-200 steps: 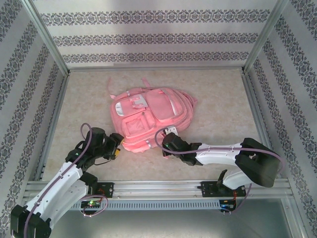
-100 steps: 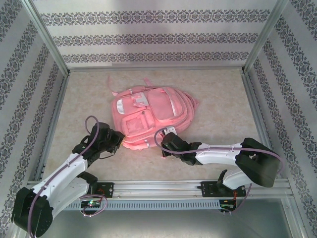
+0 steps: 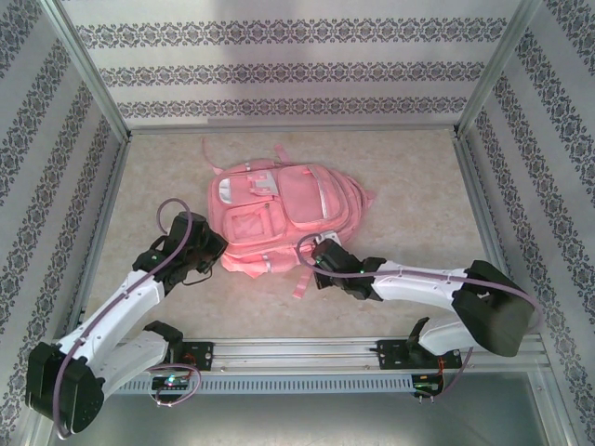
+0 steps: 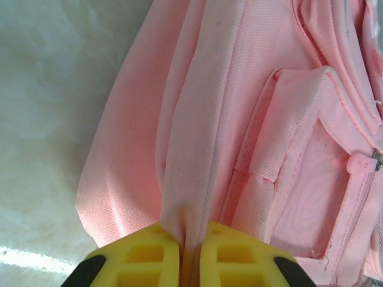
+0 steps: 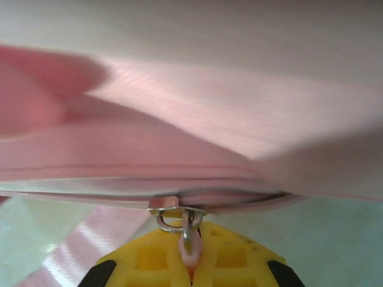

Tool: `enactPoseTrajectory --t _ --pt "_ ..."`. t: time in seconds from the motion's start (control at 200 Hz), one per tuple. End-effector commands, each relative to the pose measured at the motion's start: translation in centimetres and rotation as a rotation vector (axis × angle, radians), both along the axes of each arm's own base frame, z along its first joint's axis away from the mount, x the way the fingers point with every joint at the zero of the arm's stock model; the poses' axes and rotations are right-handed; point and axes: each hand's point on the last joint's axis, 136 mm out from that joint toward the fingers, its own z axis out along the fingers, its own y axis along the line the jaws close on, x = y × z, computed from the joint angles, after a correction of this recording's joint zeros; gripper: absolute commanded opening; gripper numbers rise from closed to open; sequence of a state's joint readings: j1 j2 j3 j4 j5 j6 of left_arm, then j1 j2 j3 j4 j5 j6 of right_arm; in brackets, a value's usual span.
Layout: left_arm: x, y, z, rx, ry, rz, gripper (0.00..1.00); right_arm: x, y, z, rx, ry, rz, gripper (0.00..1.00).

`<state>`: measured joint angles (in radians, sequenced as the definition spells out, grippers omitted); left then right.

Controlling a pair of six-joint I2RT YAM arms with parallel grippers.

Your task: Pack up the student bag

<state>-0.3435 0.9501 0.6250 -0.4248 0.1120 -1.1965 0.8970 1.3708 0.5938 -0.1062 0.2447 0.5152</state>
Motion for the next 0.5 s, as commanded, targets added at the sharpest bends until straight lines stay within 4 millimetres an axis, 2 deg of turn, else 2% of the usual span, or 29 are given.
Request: enactPoseTrajectory --t 0.0,0.16,0.235,0.32,0.395,0.43,0.495 --pt "1.4 3.2 0.8 0.113 -0.04 0.1 0.0 0.4 -2.7 0.1 -0.065 0.0 -0.048 0.0" --pt "1.7 3.4 1.1 0.128 -0.04 0.095 0.0 1.5 -4.7 0.5 -0.059 0.011 -0.127 0.0" --pt "2.2 3.4 1.5 0.144 -0.048 0.082 0.0 1.8 -4.8 0.8 -0.034 0.015 -0.141 0.0" --pt "3.4 3.1 2.0 0.171 -0.046 0.045 0.0 1.3 -3.0 1.6 0.044 0.033 -0.067 0.0" --pt "5.2 2.7 2.5 0.182 -0.025 0.003 0.0 0.3 -1.0 2.4 0.116 0.05 0.018 0.0" --pt "6.6 2.5 2.9 0.188 -0.023 -0.017 0.04 -0.3 0.0 2.9 0.139 0.046 0.057 0.0" --pt "8.7 2.8 2.9 0.203 0.016 -0.028 0.22 -1.2 2.0 4.0 0.174 0.036 0.115 0.0"
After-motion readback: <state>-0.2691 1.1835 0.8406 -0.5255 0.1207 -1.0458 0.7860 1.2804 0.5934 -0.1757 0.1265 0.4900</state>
